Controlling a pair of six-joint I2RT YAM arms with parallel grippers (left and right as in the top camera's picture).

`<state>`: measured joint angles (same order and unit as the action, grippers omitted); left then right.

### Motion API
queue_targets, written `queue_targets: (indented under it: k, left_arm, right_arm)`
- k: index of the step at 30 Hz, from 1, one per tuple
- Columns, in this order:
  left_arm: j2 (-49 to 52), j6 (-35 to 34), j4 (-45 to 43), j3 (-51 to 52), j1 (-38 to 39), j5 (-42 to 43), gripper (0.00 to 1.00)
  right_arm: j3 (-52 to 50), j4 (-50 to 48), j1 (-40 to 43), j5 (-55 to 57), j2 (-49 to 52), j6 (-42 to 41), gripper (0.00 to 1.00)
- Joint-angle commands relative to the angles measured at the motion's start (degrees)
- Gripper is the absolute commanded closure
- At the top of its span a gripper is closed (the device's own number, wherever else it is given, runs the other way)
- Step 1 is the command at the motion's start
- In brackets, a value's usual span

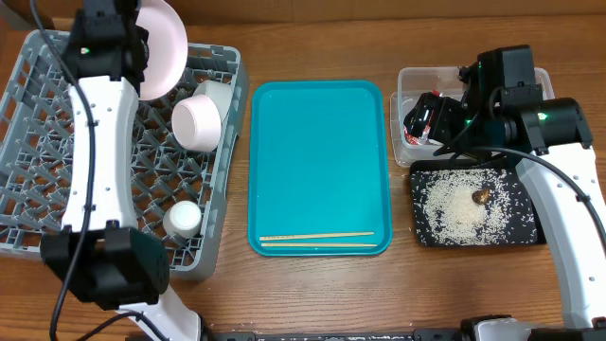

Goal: Sort waste into correct bins and load items into the dishwasher
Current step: 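Carry the plate to the rack's back and stand it upright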

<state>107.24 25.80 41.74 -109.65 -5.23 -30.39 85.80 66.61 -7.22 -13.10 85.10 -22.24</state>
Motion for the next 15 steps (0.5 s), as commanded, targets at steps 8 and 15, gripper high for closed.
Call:
queue_targets:
  k: [8, 15]
  left_arm:
    - [3.8, 4.0, -7.3, 2.8, 0.4, -10.1, 0.96]
    - [5.7, 0.8, -4.7, 3.2, 0.4, -10.1, 0.96]
  right_arm:
    - [0.0, -0.3, -0.1, 0.2, -0.2, 0.1, 0.0]
    - [0.0, -0.3, -0.1, 0.2, -0.2, 0.1, 0.0]
